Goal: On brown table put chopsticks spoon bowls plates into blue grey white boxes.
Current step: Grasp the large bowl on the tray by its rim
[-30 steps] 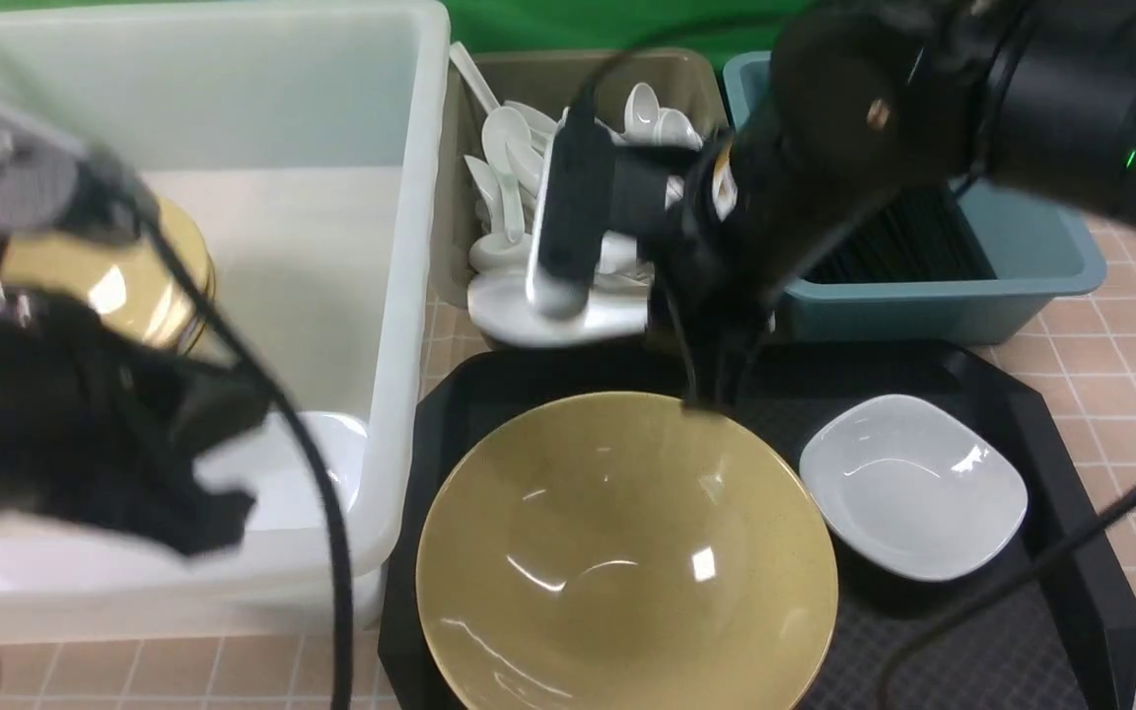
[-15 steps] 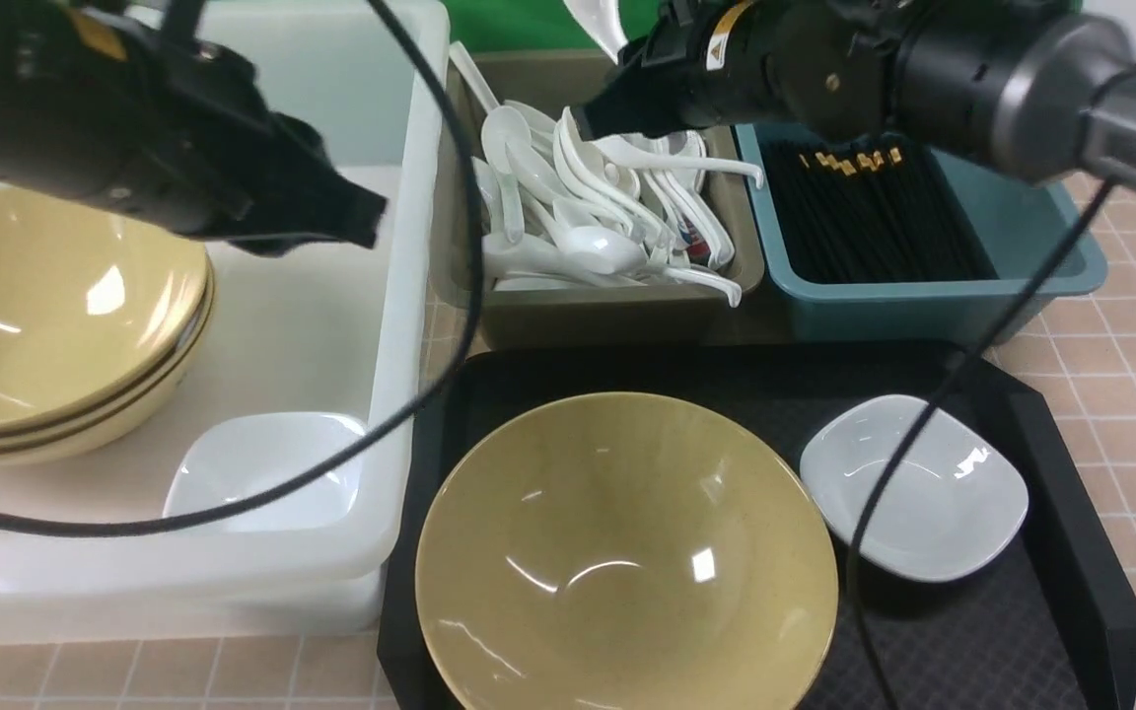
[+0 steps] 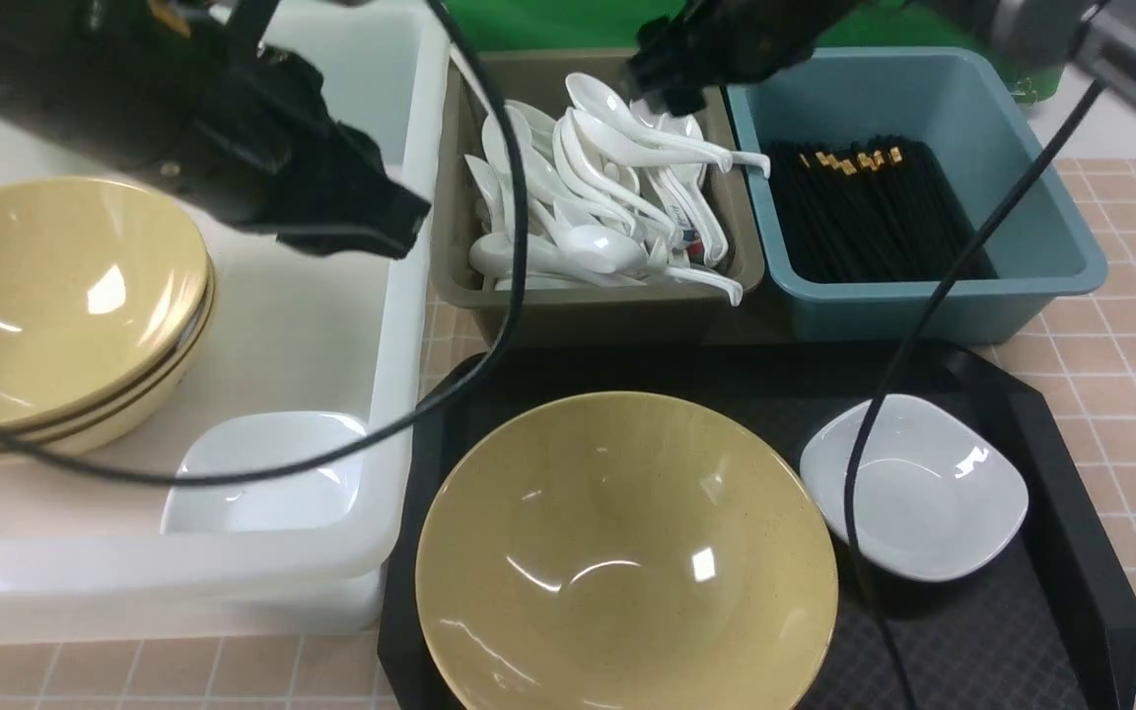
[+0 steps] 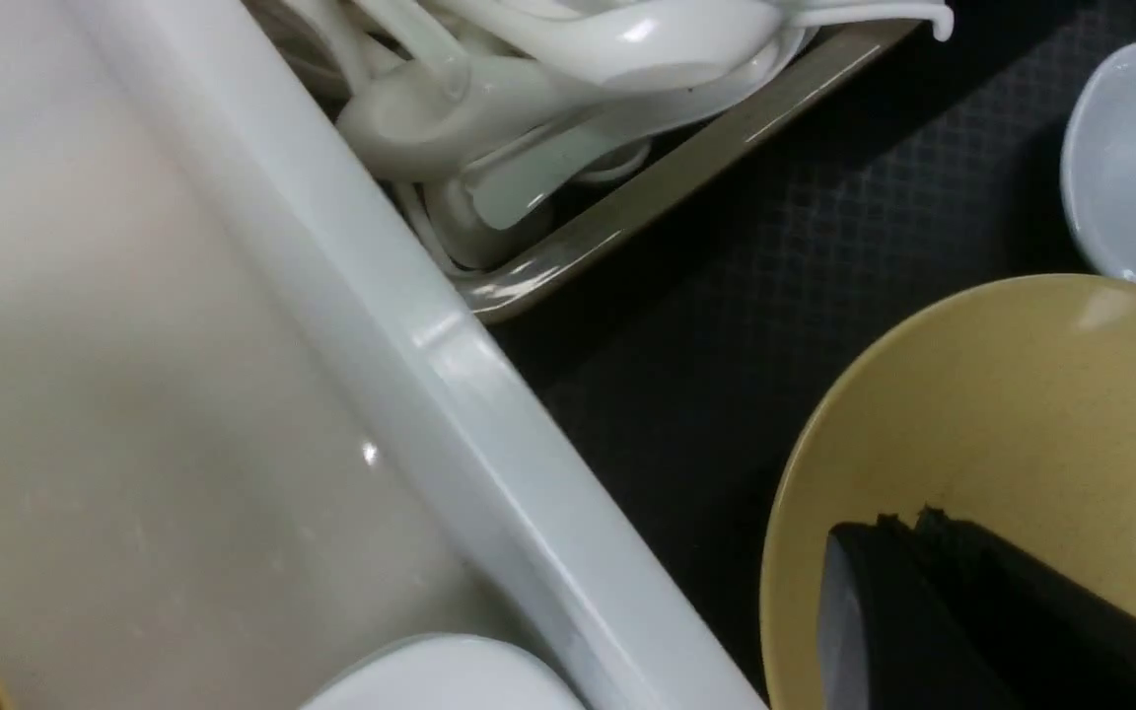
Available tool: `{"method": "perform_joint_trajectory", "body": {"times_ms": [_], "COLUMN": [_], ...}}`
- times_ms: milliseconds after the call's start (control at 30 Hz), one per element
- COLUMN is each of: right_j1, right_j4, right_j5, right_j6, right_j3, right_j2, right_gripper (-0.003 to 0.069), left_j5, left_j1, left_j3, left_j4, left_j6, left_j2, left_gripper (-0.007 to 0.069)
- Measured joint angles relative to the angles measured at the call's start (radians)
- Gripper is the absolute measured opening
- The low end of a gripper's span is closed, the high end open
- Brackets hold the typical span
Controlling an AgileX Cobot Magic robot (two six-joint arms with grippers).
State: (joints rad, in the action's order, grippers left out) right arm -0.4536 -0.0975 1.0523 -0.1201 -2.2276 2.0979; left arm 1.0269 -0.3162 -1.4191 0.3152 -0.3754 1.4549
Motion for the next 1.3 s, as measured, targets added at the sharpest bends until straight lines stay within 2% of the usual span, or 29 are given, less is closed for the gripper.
{"method": "perform_joint_trajectory", "body": {"times_ms": [67, 167, 233, 333, 400, 433, 500, 567, 633, 700, 733, 767, 833, 967, 1133, 1300], "right_j1": [-0.011, -0.02, -0.027, -0.027, -0.029, -0.029, -0.03, -0.03, -0.031, -0.031, -0.031, -0.031, -0.031, -0.031, -0.032, -0.032], "right_j4": [0.003, 0.021, 0.082, 0.119, 0.144, 0.145, 0.15, 0.151, 0.152, 0.152, 0.152, 0.152, 0.152, 0.152, 0.152, 0.152], "right_j5": [0.13, 0.177, 0.195, 0.197, 0.197, 0.197, 0.2, 0.202, 0.206, 0.207, 0.206, 0.207, 0.207, 0.206, 0.206, 0.182], "right_j6": [-0.073, -0.11, -0.138, -0.144, -0.147, -0.148, -0.157, -0.166, -0.17, -0.168, -0.162, -0.159, -0.133, -0.114, -0.11, -0.109], "right_j3": [-0.043, -0.044, 0.039, 0.138, 0.323, 0.354, 0.525, 0.631, 0.821, 0.891, 0.952, 0.979, 1.069, 1.135, 1.144, 1.145], "right_j2": [-0.04, -0.093, -0.203, -0.305, -0.445, -0.469, -0.599, -0.675, -0.805, -0.851, -0.892, -0.91, -0.982, -1.038, -1.054, -1.054], "right_gripper": [0.0528, 0.0501, 0.0428, 0.037, 0.0281, 0.0274, 0.0201, 0.0166, 0.012, 0.0108, 0.0101, 0.0099, 0.0097, 0.0097, 0.0099, 0.0099], "left_j5": [0.079, 0.16, 0.2, 0.2, 0.205, 0.207, 0.211, 0.214, 0.215, 0.215, 0.213, 0.211, 0.187, 0.173, 0.17, 0.161], "left_j1": [0.0, 0.0, -0.01, -0.03, -0.09, -0.095, -0.167, -0.206, -0.258, -0.271, -0.279, -0.281, -0.283, -0.283, -0.283, -0.283], "left_j3": [-0.07, -0.153, -0.23, -0.242, -0.244, -0.244, -0.251, -0.253, -0.252, -0.252, -0.252, -0.252, -0.252, -0.252, -0.252, -0.252], "left_j4": [0.008, 0.011, 0.015, 0.006, -0.016, -0.019, -0.068, -0.103, -0.144, -0.153, -0.162, -0.165, -0.184, -0.223, -0.236, -0.248], "left_j6": [-0.005, -0.024, -0.025, -0.025, -0.029, -0.031, -0.037, -0.033, -0.008, -0.001, 0.001, 0.001, 0.0, -0.006, -0.013, -0.017], "left_j2": [0.051, 0.119, 0.2, 0.225, 0.239, 0.239, 0.247, 0.256, 0.286, 0.306, 0.333, 0.341, 0.391, 0.449, 0.516, 0.584], "left_gripper": [0.0001, 0.0001, 0.0001, 0.0001, 0.0004, 0.0004, 0.0008, 0.0015, 0.0068, 0.0106, 0.016, 0.0178, 0.0311, 0.0469, 0.0547, 0.0545]}}
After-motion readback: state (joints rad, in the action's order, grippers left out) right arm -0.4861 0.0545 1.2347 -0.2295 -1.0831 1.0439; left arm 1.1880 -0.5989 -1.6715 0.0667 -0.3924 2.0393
